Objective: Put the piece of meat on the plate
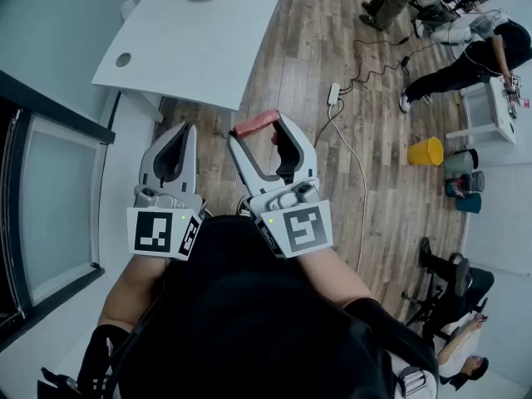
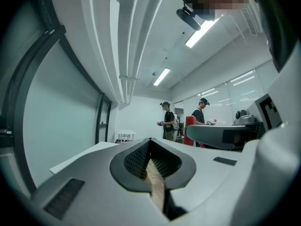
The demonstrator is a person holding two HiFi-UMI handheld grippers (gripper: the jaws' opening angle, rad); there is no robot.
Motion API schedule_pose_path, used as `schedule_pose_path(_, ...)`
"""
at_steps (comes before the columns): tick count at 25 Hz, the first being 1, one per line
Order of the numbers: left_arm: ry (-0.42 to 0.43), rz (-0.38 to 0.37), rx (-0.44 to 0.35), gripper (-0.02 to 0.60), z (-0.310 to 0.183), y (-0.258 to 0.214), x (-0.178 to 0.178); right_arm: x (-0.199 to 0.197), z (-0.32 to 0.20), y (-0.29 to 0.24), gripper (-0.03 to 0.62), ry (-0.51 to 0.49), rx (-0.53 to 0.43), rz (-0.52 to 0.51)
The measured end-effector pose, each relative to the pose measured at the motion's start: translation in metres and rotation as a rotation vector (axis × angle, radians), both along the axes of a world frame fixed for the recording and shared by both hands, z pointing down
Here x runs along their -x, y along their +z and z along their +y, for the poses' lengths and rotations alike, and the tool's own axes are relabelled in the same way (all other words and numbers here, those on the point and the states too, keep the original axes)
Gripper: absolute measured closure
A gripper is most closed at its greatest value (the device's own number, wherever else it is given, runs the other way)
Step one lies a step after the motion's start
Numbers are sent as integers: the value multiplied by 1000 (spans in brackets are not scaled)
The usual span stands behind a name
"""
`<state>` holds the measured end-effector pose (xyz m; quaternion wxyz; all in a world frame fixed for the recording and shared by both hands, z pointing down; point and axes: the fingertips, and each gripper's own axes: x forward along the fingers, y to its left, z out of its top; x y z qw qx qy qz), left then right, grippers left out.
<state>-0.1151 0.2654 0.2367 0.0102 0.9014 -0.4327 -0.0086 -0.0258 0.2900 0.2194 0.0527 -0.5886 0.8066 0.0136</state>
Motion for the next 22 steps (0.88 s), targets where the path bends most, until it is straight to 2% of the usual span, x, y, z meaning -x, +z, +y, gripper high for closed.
schedule_pose_path(7,-2,-1,-10,578,-3,-4,-14,-11,-3,0,310,-14,-5,-21)
schedule_pose_path(13,-13,-3,-18,578,-5,-8,-33,-30,-4,-7,310,-62,-36,-99)
schedule_pose_path(16,-35,3,-36,578,-8,-12,-38,-36,-9,-8,310,-89,-51,-102)
schedule_pose_path(22,-97,-12,-44,578,-8,-10,-45,-47,-14,-1,310,-123,-19,-100)
